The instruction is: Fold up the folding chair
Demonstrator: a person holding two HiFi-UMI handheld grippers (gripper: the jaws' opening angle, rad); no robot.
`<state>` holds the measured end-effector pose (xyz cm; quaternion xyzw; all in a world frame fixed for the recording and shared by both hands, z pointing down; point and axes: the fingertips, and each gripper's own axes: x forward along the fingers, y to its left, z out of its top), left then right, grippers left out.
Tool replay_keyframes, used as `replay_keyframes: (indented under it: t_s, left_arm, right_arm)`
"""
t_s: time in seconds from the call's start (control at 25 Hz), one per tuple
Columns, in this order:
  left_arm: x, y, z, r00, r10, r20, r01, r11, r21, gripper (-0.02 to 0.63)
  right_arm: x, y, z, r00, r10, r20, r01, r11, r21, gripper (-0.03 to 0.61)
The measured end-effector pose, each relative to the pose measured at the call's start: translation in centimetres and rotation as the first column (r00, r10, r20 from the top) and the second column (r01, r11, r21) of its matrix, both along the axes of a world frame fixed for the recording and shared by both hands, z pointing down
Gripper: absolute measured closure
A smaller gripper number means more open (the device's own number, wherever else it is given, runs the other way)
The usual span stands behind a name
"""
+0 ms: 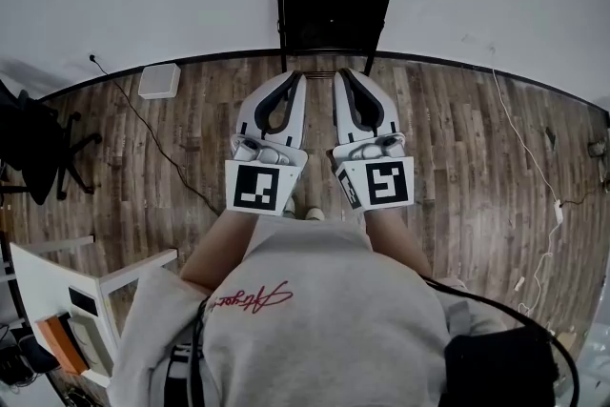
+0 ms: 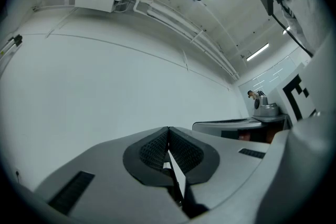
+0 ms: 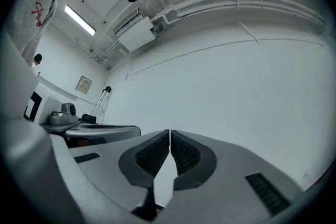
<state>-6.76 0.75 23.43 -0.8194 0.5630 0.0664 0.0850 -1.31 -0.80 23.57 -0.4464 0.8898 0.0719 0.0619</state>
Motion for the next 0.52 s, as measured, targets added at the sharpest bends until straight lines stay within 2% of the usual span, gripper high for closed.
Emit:
replay_keyframes:
  t_s: [0.32,0.52]
  left_arm:
    - [-0.12,-0.37,-0.42,1.000,0.018,-0.019,-0.018,1.000,0.004,0.598]
    - [0.01,-0.37,-0.09,1.000,0.021,-0.007,-0.021,1.000,0.002,0.598]
  right_arm:
    - [-0.20,-0.19,-0.06,1.000,-0.001,0.000,0.001,1.000,0.003,0.555]
    - [-0.20,-0.15,0.24,1.000,-0.001,0.001,0.001,1.000,0.001,0.556]
